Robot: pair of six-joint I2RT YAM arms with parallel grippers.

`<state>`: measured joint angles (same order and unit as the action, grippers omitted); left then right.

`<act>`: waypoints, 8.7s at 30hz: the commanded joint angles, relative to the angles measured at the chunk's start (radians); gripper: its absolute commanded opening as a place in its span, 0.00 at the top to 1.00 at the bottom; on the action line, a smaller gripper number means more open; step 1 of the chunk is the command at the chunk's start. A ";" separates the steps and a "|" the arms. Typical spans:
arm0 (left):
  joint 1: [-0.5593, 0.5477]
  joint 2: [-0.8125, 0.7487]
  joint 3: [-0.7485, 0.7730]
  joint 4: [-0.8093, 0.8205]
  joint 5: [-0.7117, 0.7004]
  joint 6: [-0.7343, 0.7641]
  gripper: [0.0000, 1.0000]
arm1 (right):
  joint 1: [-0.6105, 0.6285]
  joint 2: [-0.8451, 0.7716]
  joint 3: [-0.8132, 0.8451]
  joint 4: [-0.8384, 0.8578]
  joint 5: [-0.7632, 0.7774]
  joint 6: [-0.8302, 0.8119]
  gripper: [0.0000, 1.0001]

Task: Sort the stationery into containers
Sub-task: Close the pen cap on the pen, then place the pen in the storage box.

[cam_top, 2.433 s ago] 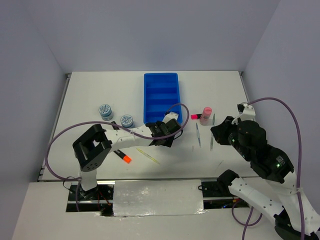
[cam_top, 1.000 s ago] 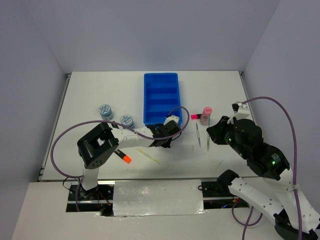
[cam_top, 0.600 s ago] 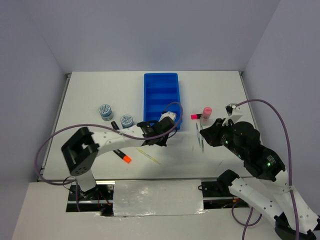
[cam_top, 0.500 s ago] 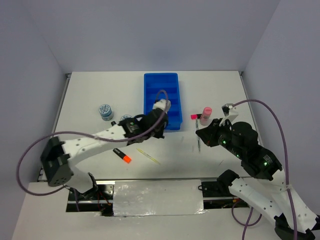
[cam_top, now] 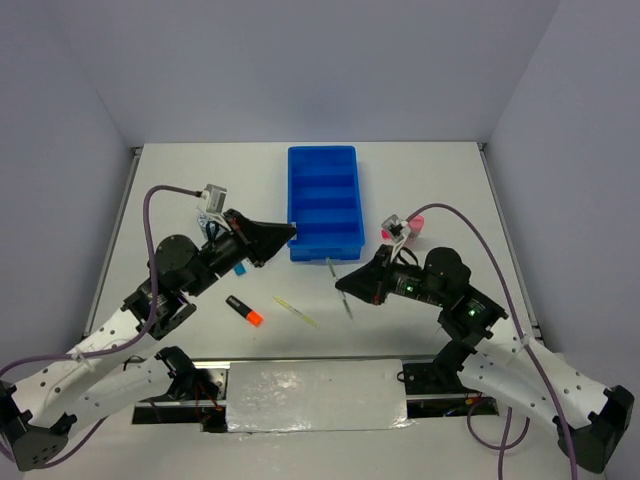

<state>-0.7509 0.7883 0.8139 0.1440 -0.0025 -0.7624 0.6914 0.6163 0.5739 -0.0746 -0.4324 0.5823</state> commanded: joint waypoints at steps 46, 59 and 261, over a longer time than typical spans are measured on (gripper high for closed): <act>-0.001 -0.112 -0.314 0.572 0.035 -0.256 1.00 | 0.396 0.234 0.144 0.375 0.373 -0.045 1.00; -0.001 -0.120 -0.323 0.571 0.032 -0.259 1.00 | 0.396 0.246 0.144 0.378 0.376 -0.039 1.00; -0.008 -0.210 0.131 -0.659 -0.553 0.390 0.01 | -0.072 1.123 0.836 -0.459 0.294 -1.426 0.99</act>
<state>-0.7628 0.5797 0.9421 -0.5549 -0.5453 -0.3943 0.6201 1.7283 1.3453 -0.5087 -0.1215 -0.8165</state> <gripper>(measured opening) 0.993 0.177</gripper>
